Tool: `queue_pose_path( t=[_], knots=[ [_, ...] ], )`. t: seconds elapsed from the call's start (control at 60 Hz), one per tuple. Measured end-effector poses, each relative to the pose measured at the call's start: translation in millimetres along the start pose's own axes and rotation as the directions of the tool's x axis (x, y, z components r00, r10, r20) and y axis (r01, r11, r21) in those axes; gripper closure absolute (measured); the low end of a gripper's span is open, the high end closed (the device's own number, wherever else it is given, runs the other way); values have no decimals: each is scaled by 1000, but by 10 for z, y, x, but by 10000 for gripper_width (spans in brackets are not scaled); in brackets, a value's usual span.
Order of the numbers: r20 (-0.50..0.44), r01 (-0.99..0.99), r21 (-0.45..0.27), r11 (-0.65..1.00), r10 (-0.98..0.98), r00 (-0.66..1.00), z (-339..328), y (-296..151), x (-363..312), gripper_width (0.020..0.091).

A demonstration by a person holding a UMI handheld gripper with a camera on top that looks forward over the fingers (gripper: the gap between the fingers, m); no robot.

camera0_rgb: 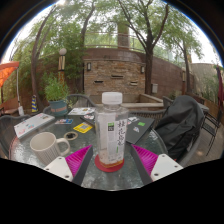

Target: Pour water

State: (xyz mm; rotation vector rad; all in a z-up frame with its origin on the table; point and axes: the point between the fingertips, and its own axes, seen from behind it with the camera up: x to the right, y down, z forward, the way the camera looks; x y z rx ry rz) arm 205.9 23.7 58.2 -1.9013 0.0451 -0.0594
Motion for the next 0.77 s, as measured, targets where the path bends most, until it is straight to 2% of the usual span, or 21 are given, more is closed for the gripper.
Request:
queue_pose_path(
  t=[0.117,0.267,0.467,0.633,0.767],
  knots=[
    [-15,-17,-15,1000,17,1000,-610,-9,-59,269],
    [-49,-1,34,999,3,999,-1569,-105,-118,269],
    [36,-30,74,997,27,999,-2737,-129,-474,265],
    [33,-18,119,993,14,999,-3347,-129,-516,261],
    [38,-31,138,990,26,999,-3524,-103,-466,264]
  ],
)
